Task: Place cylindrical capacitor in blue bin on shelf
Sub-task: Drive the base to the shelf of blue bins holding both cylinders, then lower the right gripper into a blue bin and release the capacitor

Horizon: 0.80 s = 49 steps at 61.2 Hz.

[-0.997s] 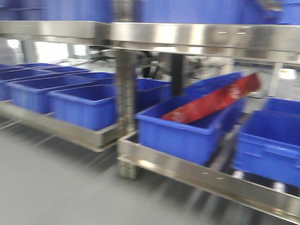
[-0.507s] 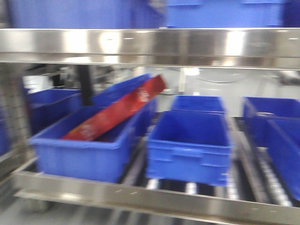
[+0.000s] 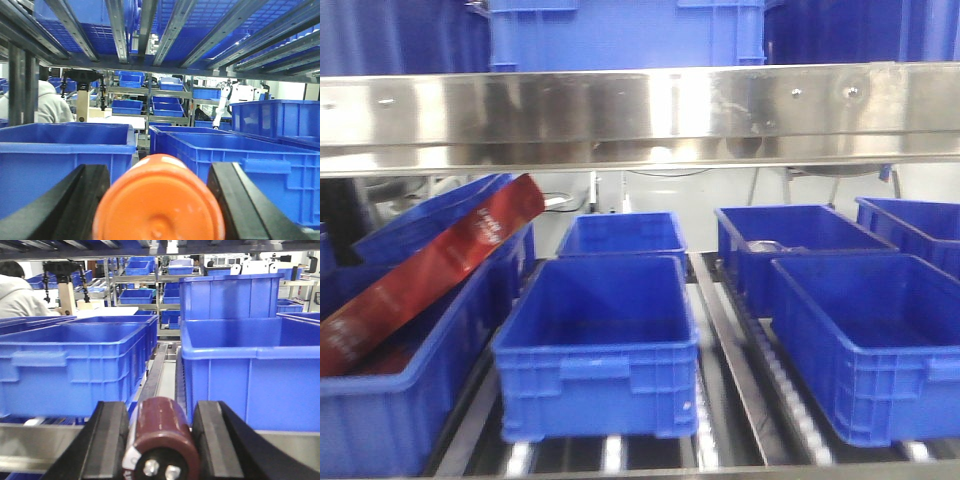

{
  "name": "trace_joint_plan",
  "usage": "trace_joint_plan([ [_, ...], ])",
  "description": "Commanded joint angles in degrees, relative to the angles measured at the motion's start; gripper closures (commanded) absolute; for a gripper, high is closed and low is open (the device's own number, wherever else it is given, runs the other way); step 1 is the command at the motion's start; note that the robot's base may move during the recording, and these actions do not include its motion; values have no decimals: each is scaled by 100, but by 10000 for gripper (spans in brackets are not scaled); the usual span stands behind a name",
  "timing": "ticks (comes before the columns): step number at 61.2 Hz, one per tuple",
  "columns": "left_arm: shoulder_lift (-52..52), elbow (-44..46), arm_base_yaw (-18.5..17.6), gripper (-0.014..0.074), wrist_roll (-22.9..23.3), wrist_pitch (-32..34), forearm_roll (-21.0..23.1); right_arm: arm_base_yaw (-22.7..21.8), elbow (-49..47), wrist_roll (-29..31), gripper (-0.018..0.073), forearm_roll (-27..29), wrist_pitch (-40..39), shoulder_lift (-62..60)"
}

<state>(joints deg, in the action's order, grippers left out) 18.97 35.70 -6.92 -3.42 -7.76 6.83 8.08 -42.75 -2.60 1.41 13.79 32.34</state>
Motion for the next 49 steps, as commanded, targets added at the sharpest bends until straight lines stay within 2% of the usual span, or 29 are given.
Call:
trace_joint_plan([
  [1,-35,5,-35,707,-4,110,45,-5,17,23,722,-21,-136,-24],
  [49,-35,5,-35,707,-4,110,45,-5,17,23,722,-21,-136,-24],
])
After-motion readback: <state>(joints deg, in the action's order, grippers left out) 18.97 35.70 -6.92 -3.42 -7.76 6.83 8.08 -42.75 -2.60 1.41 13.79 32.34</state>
